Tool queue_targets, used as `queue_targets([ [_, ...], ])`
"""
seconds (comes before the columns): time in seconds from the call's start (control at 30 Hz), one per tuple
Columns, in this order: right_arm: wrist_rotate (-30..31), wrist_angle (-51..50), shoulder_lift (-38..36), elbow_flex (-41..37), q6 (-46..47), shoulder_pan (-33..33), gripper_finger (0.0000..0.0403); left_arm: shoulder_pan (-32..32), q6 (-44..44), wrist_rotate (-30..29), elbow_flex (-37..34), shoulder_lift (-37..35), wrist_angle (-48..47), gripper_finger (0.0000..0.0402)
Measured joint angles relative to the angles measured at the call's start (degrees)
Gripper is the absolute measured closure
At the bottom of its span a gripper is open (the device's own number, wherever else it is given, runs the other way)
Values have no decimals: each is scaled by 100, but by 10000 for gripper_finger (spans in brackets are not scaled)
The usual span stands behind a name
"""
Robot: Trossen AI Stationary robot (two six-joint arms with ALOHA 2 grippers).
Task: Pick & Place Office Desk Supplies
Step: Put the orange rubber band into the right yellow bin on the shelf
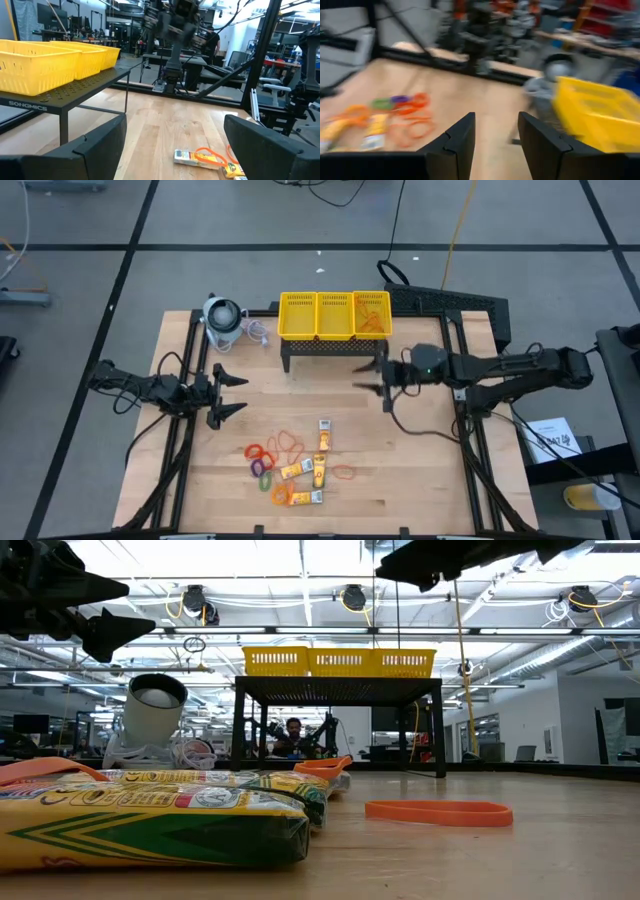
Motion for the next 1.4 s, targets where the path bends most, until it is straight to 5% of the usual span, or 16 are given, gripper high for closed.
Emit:
queue_targets([
  [0.5,-19,1011,665,-628,1336,1478,261,0,-1,0,0,1,0,62],
  [0.77,1158,1036,1499,-627,1507,2118,261,0,0,0,0,0,2,62],
  [1.1,1203,1175,2752,-395,2339,2892,261,0,-1,0,0,1,-2,62],
  [1.4,1925,1574,3857,-80,2410,3341,261,0,0,0,0,1,-1,62],
])
